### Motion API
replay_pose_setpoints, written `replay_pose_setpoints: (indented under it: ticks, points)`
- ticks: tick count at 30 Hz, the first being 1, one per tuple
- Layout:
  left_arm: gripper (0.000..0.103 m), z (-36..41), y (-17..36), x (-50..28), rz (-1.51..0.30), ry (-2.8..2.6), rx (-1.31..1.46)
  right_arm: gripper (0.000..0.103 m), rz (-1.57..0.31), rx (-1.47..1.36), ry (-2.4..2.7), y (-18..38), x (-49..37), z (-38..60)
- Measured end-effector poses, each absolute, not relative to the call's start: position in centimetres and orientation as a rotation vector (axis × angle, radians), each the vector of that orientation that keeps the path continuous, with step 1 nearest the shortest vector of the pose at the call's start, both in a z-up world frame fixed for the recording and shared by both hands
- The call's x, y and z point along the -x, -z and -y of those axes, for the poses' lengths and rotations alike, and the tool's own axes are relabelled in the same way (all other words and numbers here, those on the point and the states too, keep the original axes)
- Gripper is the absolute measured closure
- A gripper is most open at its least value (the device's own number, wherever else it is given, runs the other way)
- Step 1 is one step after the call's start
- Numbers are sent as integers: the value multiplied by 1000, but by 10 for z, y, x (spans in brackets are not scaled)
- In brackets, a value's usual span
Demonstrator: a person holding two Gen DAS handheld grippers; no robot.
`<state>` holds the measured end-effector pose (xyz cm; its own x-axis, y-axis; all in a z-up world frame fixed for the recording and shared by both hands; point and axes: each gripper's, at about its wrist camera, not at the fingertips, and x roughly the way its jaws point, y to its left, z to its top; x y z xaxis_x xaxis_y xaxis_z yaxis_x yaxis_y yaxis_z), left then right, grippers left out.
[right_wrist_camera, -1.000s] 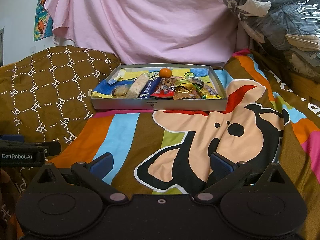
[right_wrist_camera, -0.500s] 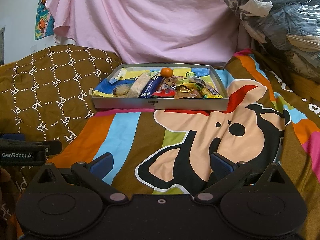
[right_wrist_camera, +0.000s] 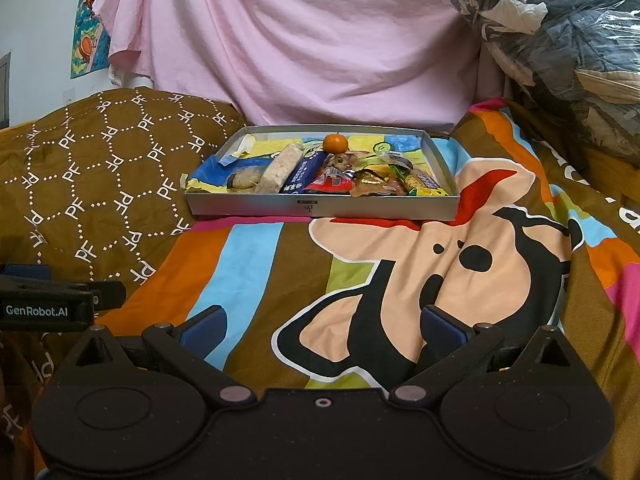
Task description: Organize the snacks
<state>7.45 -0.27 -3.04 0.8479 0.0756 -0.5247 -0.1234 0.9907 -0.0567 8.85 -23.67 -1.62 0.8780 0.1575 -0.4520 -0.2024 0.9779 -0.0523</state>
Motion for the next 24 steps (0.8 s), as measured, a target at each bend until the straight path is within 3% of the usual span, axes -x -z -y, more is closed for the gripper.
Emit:
replay_pose_setpoints:
  ticks: [24]
  points:
    - [0, -1, 32, -77, -571, -136, 103, 1, -477, 118, -203, 15, -91, 233]
